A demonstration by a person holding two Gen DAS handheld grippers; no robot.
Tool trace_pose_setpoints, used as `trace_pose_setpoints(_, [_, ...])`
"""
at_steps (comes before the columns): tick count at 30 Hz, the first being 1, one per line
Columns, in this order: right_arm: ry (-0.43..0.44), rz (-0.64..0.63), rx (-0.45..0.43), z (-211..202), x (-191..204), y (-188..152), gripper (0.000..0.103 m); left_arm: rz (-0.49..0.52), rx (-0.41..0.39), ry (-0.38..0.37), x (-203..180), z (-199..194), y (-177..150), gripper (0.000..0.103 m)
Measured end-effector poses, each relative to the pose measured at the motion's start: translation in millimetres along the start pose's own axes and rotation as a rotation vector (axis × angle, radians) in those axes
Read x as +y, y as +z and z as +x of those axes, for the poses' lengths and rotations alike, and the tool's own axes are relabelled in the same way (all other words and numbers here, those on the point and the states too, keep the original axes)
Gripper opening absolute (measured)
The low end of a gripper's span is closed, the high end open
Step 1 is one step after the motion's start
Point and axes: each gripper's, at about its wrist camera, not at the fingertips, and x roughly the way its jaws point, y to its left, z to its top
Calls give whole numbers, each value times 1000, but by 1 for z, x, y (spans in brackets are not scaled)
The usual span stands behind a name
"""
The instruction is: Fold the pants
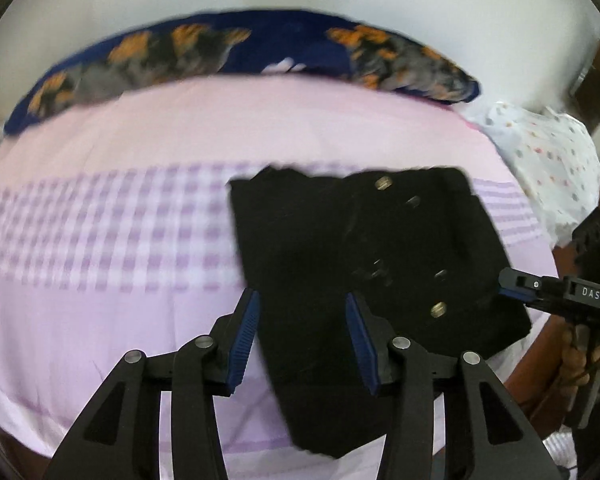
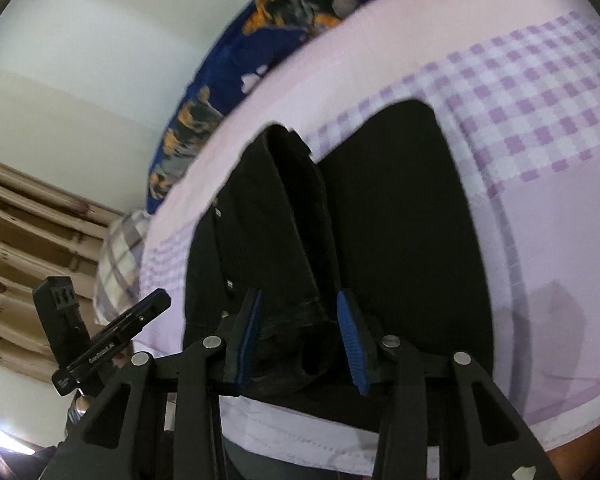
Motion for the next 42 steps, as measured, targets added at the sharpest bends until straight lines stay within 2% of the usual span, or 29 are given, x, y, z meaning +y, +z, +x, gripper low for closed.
trace_pose_setpoints(1, [-15, -5, 13, 5, 1, -1, 32, -8, 10, 1, 4, 3, -3, 46])
trace_pose_setpoints(4, [-91, -56, 1, 8, 12, -2, 16, -31, 30, -9, 9, 9, -9, 46])
trace_pose_setpoints(7, [-86, -125, -57, -12, 30, -7, 12, -34, -3, -18, 11, 1, -8, 46])
trace_pose_setpoints(11, [-48, -124, -135, -48, 43, -14, 11, -9, -40, -49, 6, -13, -4, 46])
trace_pose_setpoints(13, [-76, -120, -119, -49, 38, -18, 11, 17, -38, -71, 0, -12, -4, 46])
trace_pose_setpoints(15, [-114, -78, -65, -35, 23, -23, 11, 49, -18, -71, -6, -5, -5, 46])
trace_pose_setpoints(18, [-148, -32, -8, -14, 5, -27, 11, 89, 50, -78, -15, 10, -10, 46])
trace_pose_setpoints(20, [-150, -32, 20, -8, 2, -24, 13, 117, 113, -65, -20, 23, -14, 46])
trace_pose_setpoints(22, [-137, -70, 44, -9, 7, -20, 20, 138, 142, -48, -24, 31, -18, 46])
trace_pose_setpoints(24, [-156, -100, 46, -12, 11, -14, 39, 139, 139, -44, -25, 33, -18, 46])
trace_pose_setpoints(25, [-146, -104, 43, -14, 10, -9, 45, 138, 139, -46, -25, 33, -18, 46])
trace_pose_setpoints(31, [-50, -115, 84, 4, -9, 21, 46, 139, 141, -44, -25, 33, -19, 46])
trace_pose_setpoints(36, [42, -115, 82, 27, -16, 43, 46, 139, 143, -35, -28, 34, -18, 46])
trace_pose_setpoints(38, [79, -118, 99, 39, -14, 47, 38, 139, 144, -31, -28, 35, -17, 46])
trace_pose_setpoints(42, [119, -115, 111, 48, -11, 45, 30, 141, 145, -25, -31, 37, -16, 47])
